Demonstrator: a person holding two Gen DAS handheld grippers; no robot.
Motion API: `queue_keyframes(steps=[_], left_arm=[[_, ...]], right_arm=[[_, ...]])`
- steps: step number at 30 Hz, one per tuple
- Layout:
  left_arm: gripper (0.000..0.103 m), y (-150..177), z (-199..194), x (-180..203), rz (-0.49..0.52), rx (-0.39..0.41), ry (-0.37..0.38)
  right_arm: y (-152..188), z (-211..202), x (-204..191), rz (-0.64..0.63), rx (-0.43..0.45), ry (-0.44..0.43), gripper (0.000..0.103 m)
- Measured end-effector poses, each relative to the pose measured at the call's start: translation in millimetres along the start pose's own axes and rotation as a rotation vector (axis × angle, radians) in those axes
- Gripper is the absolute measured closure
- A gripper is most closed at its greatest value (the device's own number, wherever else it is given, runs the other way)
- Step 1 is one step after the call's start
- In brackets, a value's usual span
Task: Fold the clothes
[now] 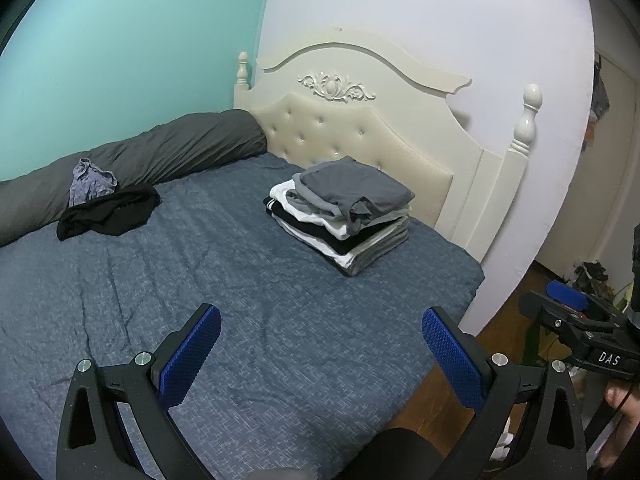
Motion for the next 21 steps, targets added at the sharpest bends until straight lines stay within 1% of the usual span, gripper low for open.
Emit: queue_keyframes(steps=[21], left_arm=[[0.0, 2.1, -1.2, 2.8, 0.018, 0.0, 0.001]], right_arm=[[1.5, 2.1, 0.9, 0.0, -0.007, 0.007, 0.001]])
Point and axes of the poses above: each gripper's, at about its wrist camera, not at the fingertips, and z roughly the way its jaws point, x to its right, y to its underside, the point moved 5 cm from there along z, roughly the way its jaws point, and after that the axes turned 4 degrees about -z, right-handed, at the moved point
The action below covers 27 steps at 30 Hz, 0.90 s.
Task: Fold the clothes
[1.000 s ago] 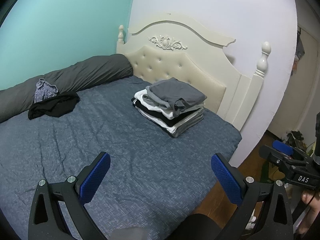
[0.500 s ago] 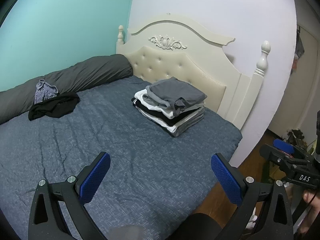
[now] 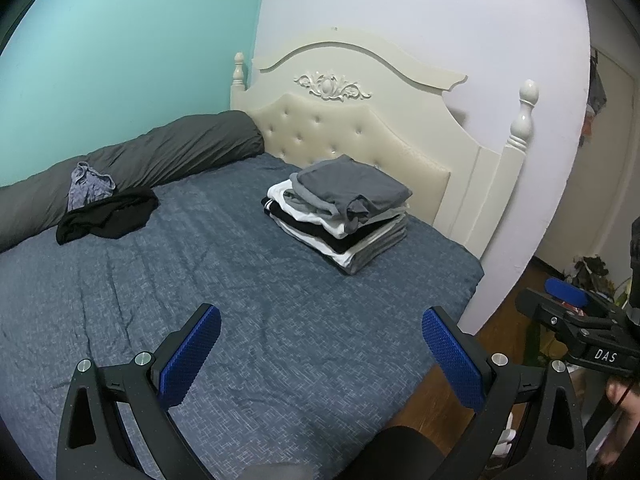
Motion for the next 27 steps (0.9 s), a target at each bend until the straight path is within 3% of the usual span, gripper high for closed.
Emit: queue_keyframes(steps=[27], left_arm=[[0.0, 2.3, 1.7, 0.2, -0.006, -0.011, 0.014]], right_arm=[[3.9, 2.3, 0.9, 0.004, -0.011, 0.001, 0.0]])
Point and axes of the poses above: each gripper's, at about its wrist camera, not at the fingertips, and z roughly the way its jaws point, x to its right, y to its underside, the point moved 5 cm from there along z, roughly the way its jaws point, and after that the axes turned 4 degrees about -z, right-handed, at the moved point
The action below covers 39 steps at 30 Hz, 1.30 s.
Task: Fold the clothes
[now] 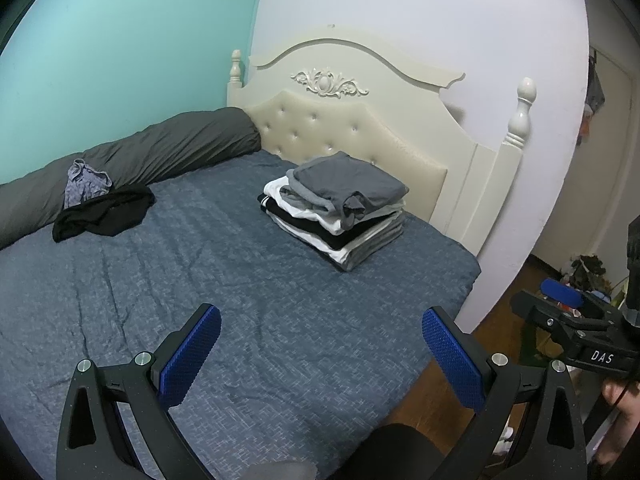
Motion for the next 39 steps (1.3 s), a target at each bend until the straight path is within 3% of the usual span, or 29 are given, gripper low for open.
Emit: queue_keyframes(steps=[39], left_arm=[[0.0, 1.7, 2.2, 1.5, 0.008, 0.003, 0.005]], right_arm=[[2.9, 1.3, 0.8, 0.008, -0.01, -0.003, 0.0]])
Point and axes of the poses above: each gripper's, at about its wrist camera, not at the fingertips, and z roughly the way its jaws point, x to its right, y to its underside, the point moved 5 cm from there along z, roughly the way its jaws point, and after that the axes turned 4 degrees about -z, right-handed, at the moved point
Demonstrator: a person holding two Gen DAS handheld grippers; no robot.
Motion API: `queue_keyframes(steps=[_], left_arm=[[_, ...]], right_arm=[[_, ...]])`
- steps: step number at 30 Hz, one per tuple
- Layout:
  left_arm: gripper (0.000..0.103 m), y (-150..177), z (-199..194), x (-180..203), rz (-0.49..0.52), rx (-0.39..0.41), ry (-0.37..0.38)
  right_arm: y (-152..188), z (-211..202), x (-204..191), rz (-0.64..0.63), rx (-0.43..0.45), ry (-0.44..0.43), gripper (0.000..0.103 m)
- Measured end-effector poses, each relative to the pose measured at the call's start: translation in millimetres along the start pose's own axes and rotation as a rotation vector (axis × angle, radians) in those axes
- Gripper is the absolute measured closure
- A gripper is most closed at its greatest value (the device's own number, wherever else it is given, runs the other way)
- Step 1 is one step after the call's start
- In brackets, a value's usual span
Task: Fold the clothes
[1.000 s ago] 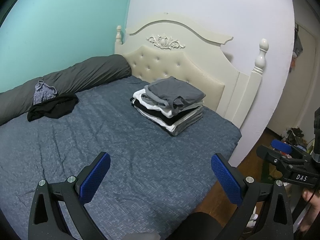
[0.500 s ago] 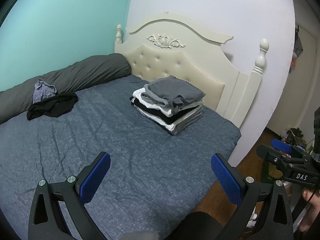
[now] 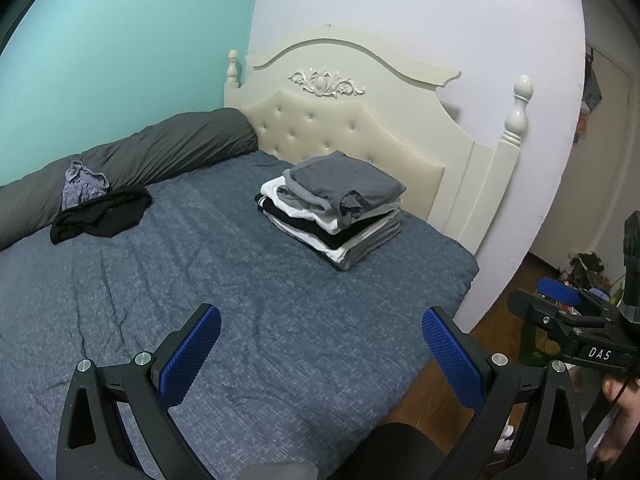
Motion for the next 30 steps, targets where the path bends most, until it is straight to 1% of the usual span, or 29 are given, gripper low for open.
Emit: queue_keyframes(steps=[30], left_arm=[[0.001, 1.9, 2.1, -1.8, 0.001, 0.001, -0.001]], right_arm=[[-1.2, 0.0, 2.3, 0.004, 0.002, 0.004, 0.0]])
Point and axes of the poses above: each gripper's, at about its wrist camera, not at the fingertips, and z roughly the way its jaws point, x to its right, y to its underside, the point moved 5 cm from there along z, roughly the way its jaws point, and after that the axes turned 4 degrees about -z, right-handed, at the moved point
